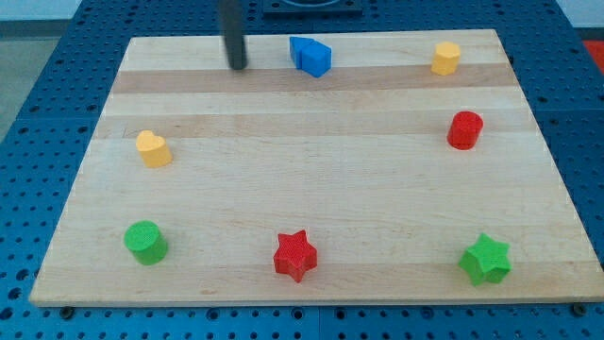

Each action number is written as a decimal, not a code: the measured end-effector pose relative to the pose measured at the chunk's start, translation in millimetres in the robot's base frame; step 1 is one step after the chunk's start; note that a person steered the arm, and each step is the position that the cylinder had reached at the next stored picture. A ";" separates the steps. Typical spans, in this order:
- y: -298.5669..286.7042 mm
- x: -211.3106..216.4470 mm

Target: Keep the yellow heart diagonally to the top left side of the red star

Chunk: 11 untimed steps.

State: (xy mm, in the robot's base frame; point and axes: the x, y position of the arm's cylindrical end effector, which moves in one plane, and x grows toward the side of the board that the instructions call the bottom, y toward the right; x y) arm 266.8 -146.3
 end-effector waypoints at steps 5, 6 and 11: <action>-147.6 179.6; -120.0 214.3; -46.8 114.9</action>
